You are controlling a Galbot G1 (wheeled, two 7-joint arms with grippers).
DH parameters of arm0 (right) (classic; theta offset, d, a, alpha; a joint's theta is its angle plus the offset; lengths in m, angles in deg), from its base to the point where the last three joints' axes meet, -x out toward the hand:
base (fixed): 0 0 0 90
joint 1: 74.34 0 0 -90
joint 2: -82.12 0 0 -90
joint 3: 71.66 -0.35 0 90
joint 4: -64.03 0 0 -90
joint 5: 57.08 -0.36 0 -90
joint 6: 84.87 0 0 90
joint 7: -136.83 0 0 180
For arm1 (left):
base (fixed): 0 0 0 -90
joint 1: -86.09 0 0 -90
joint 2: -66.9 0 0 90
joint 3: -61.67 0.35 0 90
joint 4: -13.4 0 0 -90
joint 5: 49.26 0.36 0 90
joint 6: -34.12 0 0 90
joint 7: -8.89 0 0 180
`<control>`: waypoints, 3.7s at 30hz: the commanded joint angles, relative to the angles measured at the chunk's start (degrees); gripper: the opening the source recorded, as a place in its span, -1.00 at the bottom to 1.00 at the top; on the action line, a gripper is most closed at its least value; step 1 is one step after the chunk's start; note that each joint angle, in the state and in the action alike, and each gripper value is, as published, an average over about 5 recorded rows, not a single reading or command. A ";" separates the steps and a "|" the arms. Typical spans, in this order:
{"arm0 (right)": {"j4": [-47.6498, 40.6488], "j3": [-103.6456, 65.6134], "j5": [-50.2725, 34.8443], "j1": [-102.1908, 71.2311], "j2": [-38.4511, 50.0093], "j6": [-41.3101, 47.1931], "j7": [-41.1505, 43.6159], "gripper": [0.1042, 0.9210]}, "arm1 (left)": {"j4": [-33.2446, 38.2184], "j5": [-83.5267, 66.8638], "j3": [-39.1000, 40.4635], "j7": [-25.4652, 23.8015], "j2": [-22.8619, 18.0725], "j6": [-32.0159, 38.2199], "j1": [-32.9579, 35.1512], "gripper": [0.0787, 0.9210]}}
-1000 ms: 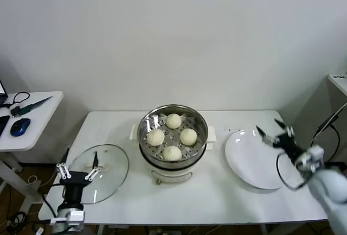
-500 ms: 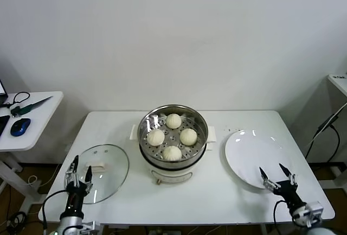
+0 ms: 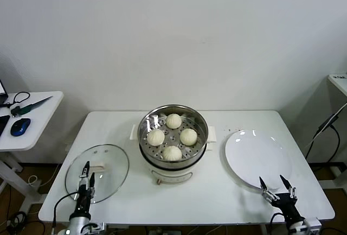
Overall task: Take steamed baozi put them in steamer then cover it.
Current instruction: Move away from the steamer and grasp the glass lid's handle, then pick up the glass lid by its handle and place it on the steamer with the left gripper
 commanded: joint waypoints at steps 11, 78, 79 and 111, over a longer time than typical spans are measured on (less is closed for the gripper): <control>0.51 -0.37 2.44 -1.98 -3.20 -1.03 -0.01 0.76 | -7.35 3.14 1.38 0.65 1.47 -0.84 -8.29 0.77; 4.20 1.21 9.36 -0.23 -6.43 -0.34 -0.28 0.76 | 35.20 -8.20 29.22 -35.63 12.02 -34.70 -18.83 -0.87; 4.25 1.23 9.37 -0.13 -6.43 -0.32 -0.28 0.76 | 34.45 -6.58 31.17 -36.11 10.47 -34.97 -20.04 -0.87; 3.59 0.08 6.28 -1.35 -5.78 -2.43 -1.18 0.76 | 10.84 15.23 43.71 -35.88 -14.15 -33.82 -27.67 -0.87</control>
